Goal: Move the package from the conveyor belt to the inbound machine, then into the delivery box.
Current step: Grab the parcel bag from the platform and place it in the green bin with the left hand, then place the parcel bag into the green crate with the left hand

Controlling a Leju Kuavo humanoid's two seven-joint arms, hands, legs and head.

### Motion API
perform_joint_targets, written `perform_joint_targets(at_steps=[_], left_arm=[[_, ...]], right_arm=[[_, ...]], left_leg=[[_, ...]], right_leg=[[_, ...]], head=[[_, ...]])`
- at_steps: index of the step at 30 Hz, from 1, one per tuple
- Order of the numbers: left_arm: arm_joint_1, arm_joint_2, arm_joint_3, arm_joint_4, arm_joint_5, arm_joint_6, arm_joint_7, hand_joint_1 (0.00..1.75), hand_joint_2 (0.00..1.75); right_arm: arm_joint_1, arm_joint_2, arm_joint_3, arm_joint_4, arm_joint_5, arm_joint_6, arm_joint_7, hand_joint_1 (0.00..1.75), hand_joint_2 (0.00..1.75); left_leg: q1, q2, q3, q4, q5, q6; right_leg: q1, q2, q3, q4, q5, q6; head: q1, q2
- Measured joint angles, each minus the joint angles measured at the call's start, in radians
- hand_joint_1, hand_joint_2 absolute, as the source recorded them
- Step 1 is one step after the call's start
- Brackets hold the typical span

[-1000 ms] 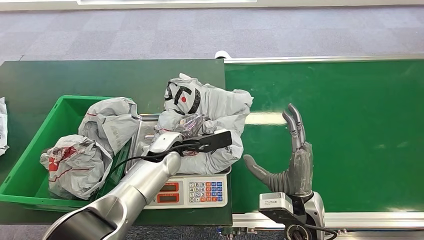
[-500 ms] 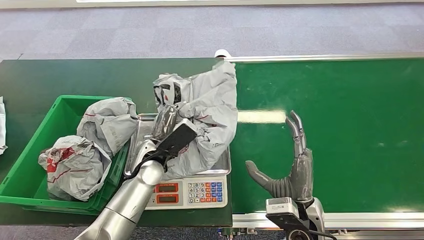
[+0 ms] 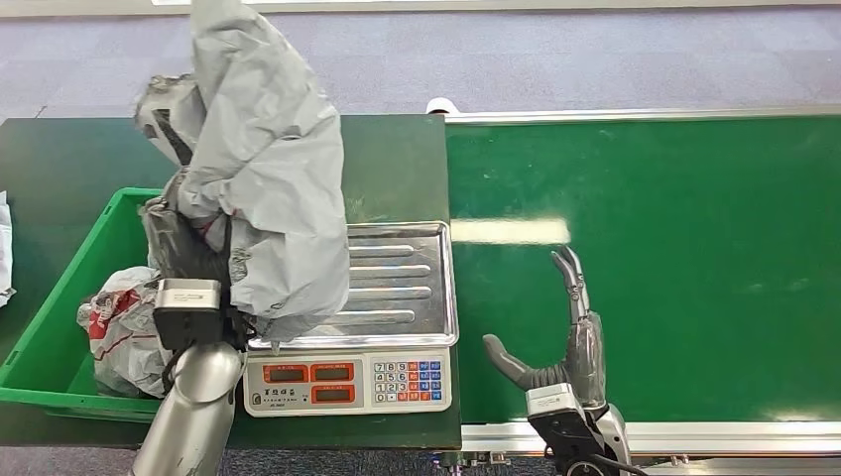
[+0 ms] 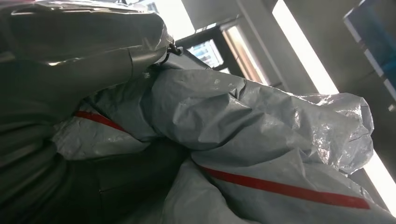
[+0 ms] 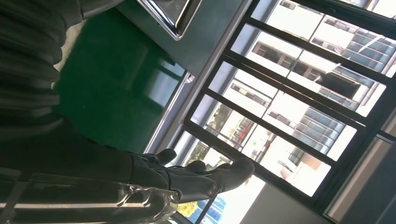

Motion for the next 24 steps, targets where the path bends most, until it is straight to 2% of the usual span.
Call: perform_joint_targets(at_steps=[5, 9, 14, 18, 20, 21, 24], left_arm=[[0.037, 0.023, 0.053, -0.123, -0.082, 0.094, -0.014, 1.75, 1.75], [0.052, 0.019, 0.133, -0.162, -0.197, 0.108, -0.046, 1.75, 1.75], [0.041, -0.017, 0.306, -0.164, -0.388, 0.109, -0.082, 1.75, 1.75], [-0.006, -0.048, 0.468, -0.127, -0.535, 0.109, -0.077, 1.75, 1.75], [-0.03, -0.052, 0.534, -0.09, -0.595, 0.109, -0.032, 1.75, 1.75], [-0.044, -0.049, 0.557, -0.061, -0.638, 0.109, 0.019, 1.75, 1.75], [-0.097, -0.005, 0.581, 0.071, -0.796, 0.106, 0.257, 1.72, 1.75]], right_arm=[[0.017, 0.005, -0.001, 0.046, 0.003, 0.015, 0.016, 0.0, 1.75], [0.03, 0.01, 0.003, 0.065, 0.011, 0.015, 0.031, 0.0, 1.75], [0.045, 0.01, 0.017, 0.072, 0.017, 0.013, 0.049, 0.0, 1.75], [0.043, 0.008, 0.028, 0.073, 0.027, 0.033, 0.064, 0.0, 1.75], [0.041, 0.007, 0.036, 0.075, 0.036, 0.043, 0.066, 0.0, 1.75], [0.037, 0.007, 0.039, 0.077, 0.038, 0.051, 0.067, 0.0, 1.75], [0.017, 0.007, 0.05, 0.086, 0.037, 0.08, 0.071, 0.0, 1.75]], left_leg=[[0.0, 0.0, 0.0, 0.0, 0.0, 0.0], [0.0, 0.0, 0.0, 0.0, 0.0, 0.0], [0.0, 0.0, 0.0, 0.0, 0.0, 0.0], [0.0, 0.001, 0.0, 0.0, 0.0, 0.0], [0.0, 0.001, 0.0, 0.0, 0.0, 0.0], [0.0, 0.001, 0.0, 0.0, 0.0, 0.0], [0.0, 0.0, 0.001, 0.0, 0.001, -0.001]], right_leg=[[0.0, 0.0, 0.0, 0.0, 0.0, 0.0], [0.0, 0.0, 0.0, 0.0, 0.0, 0.0], [0.0, 0.0, -0.001, 0.0, 0.0, 0.0], [0.0, 0.0, -0.001, 0.0, 0.0, 0.0], [0.0, 0.001, -0.001, 0.0, 0.0, 0.0], [0.0, 0.0, -0.001, 0.0, 0.0, 0.0], [0.0, 0.0, -0.001, 0.0, 0.0, 0.0]], head=[[0.0, 0.0], [0.0, 0.0], [0.0, 0.0], [0.0, 0.0], [0.0, 0.0], [0.0, 0.0], [0.0, 0.0]])
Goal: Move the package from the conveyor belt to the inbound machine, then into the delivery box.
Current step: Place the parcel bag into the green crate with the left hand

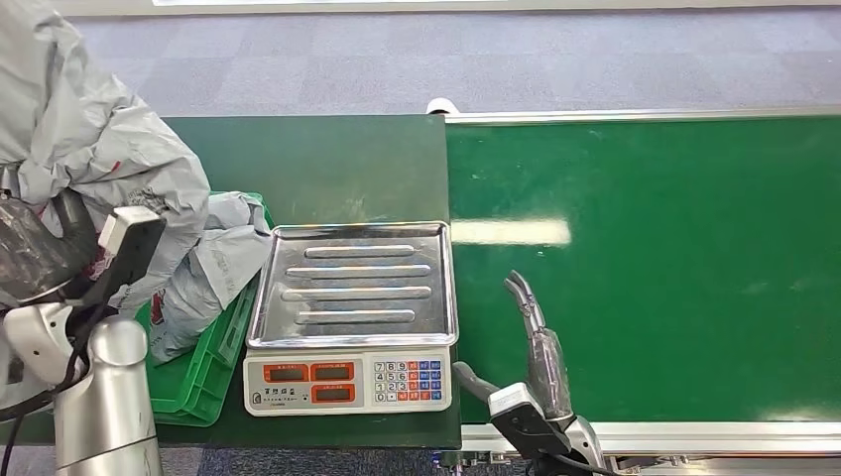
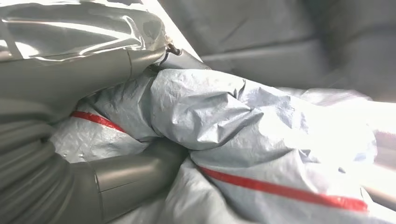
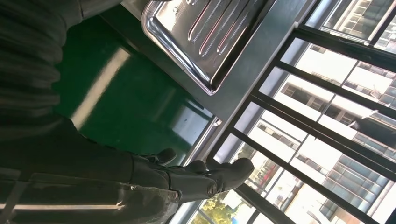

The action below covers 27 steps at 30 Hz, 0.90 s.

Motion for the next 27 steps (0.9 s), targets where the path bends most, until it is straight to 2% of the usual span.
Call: perform_joint_targets(at_steps=[2, 5, 6, 9, 12, 14, 16, 19, 22, 27], left_arm=[[-0.037, 0.045, -0.006, 0.102, -0.053, -0.011, 0.132, 1.59, 1.75], [-0.088, 0.106, -0.029, 0.244, -0.079, -0.052, 0.253, 0.35, 1.75], [-0.103, 0.123, -0.037, 0.288, -0.076, -0.072, 0.274, 0.01, 1.75], [-0.143, 0.156, -0.058, 0.404, -0.016, -0.158, 0.291, 0.0, 1.75], [-0.162, 0.164, -0.078, 0.472, 0.069, -0.21, 0.275, 0.0, 1.75], [-0.164, 0.164, -0.092, 0.492, 0.154, -0.209, 0.232, 0.0, 1.75], [-0.152, 0.159, -0.103, 0.487, 0.302, -0.176, 0.14, 0.0, 1.75], [-0.095, 0.145, -0.127, 0.414, 0.542, -0.089, -0.025, 0.0, 1.75], [-0.003, 0.116, -0.162, 0.286, 0.712, -0.019, -0.172, 0.0, 1.75], [0.127, 0.051, -0.212, 0.078, 0.813, 0.002, -0.324, 0.0, 1.75]], right_arm=[[-0.011, -0.001, 0.004, 0.005, -0.006, 0.015, 0.004, 0.0, 1.75], [-0.022, -0.002, 0.005, 0.016, -0.017, 0.027, 0.008, 0.0, 1.75], [-0.025, -0.002, 0.004, 0.02, -0.018, 0.028, 0.008, 0.0, 1.75], [-0.027, -0.003, 0.003, 0.033, -0.018, 0.031, 0.012, 0.0, 1.75], [-0.027, -0.004, -0.001, 0.045, -0.019, 0.031, 0.021, 0.0, 1.75], [-0.025, -0.004, -0.007, 0.051, -0.023, 0.031, 0.028, 0.0, 1.75], [-0.019, -0.005, -0.014, 0.056, -0.028, 0.032, 0.037, 0.0, 1.75], [-0.004, -0.005, -0.022, 0.063, -0.036, 0.035, 0.048, 0.0, 1.75], [0.011, -0.005, -0.025, 0.07, -0.046, 0.041, 0.05, 0.0, 1.75], [0.025, -0.005, -0.023, 0.081, -0.068, 0.045, 0.044, 0.0, 1.75]], left_leg=[[0.0, 0.0, 0.0, 0.0, 0.0, 0.0], [0.0, 0.0, 0.0, 0.0, 0.0, 0.0], [0.0, 0.0, 0.0, 0.0, 0.0, 0.0], [0.0, 0.0, 0.0, 0.0, 0.0, 0.0], [0.0, 0.0, 0.0, 0.0, 0.0, 0.0], [0.0, 0.0, -0.001, 0.0, 0.0, 0.0], [0.0, 0.0, -0.001, 0.0, 0.0, 0.0], [0.0, 0.0, -0.001, 0.0, 0.0, 0.0], [0.0, 0.0, -0.001, 0.0, -0.001, -0.001], [0.0, 0.001, -0.001, 0.0, -0.001, -0.001]], right_leg=[[0.0, 0.0, 0.0, 0.0, 0.0, 0.0], [0.0, 0.0, 0.0, 0.0, 0.0, 0.0], [0.0, 0.0, 0.0, 0.0, 0.0, 0.0], [0.0, 0.0, 0.0, 0.0, 0.0, 0.0], [0.0, 0.0, 0.0, 0.0, 0.0, 0.0], [0.0, 0.0, 0.0, 0.0, 0.0, 0.0], [0.0, 0.0, 0.0, 0.0, 0.0, 0.0], [0.0, 0.0, -0.001, 0.0, 0.0, 0.0], [0.0, 0.001, -0.001, 0.0, -0.001, 0.0], [0.0, 0.001, -0.001, 0.0, -0.001, 0.001]], head=[[0.0, 0.0], [0.0, 0.0], [0.0, 0.0], [0.0, 0.0], [0.0, 0.0], [0.0, 0.0], [0.0, 0.0], [0.0, 0.0], [0.0, 0.0], [0.0, 0.0]])
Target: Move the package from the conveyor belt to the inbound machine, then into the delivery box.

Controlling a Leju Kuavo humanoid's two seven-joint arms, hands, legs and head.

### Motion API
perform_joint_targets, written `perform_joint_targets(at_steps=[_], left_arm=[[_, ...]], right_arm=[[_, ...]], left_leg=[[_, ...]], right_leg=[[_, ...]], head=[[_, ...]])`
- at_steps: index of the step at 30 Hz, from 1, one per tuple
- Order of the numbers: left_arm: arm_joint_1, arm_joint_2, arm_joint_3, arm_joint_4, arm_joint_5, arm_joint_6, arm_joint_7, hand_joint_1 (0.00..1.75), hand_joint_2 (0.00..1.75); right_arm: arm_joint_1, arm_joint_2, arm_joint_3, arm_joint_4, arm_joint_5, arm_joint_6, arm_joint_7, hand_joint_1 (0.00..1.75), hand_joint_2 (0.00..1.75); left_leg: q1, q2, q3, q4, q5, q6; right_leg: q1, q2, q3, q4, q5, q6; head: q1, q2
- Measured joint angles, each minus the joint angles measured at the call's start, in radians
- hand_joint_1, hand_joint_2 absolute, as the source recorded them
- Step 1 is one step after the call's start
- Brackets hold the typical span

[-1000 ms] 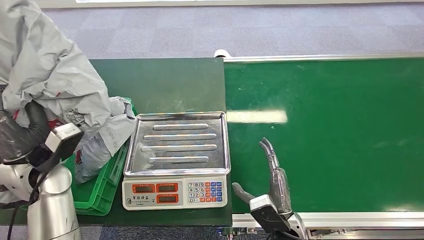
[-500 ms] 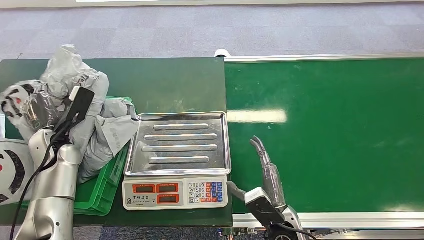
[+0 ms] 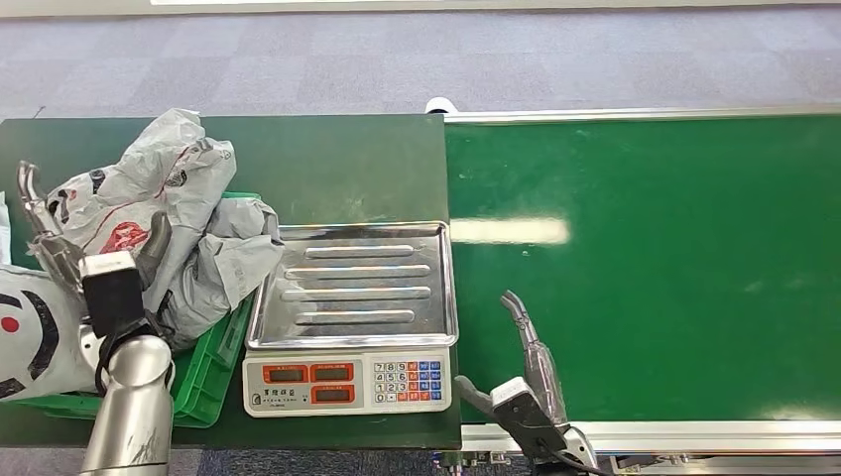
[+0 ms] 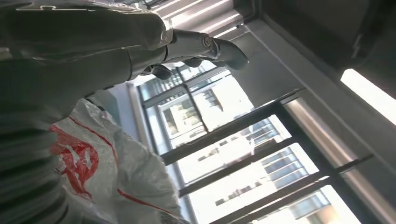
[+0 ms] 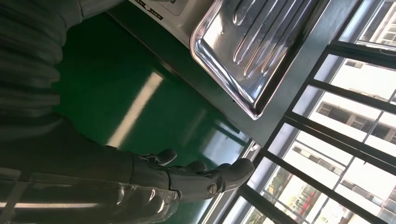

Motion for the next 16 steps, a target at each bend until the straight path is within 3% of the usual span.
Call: perform_joint_targets(at_steps=[5, 10, 16], left_arm=[[0.153, -0.072, -0.07, -0.233, 0.068, 0.001, -0.09, 0.0, 1.75], [0.213, -0.101, -0.104, -0.344, 0.087, -0.001, -0.093, 0.0, 1.75], [0.343, -0.088, -0.208, -0.388, 0.189, -0.117, 0.015, 0.0, 1.75]], right_arm=[[0.007, 0.0, 0.005, 0.007, -0.012, 0.007, -0.016, 0.0, 1.75], [0.007, 0.0, 0.008, 0.01, -0.016, 0.012, -0.02, 0.0, 1.75], [0.005, 0.0, 0.01, 0.022, -0.106, 0.068, -0.041, 0.0, 1.75]], left_leg=[[0.0, 0.0, 0.0, 0.0, 0.0, 0.0], [0.0, -0.001, 0.0, 0.0, 0.0, 0.0], [0.0, 0.0, 0.001, 0.0, 0.0, 0.0]], right_leg=[[0.0, 0.0, 0.0, 0.0, 0.0, 0.0], [0.0, 0.0, 0.0, 0.0, 0.0, 0.0], [0.0, 0.0, 0.001, 0.0, 0.0, 0.0]], head=[[0.0, 0.0], [0.0, 0.0], [0.0, 0.0]])
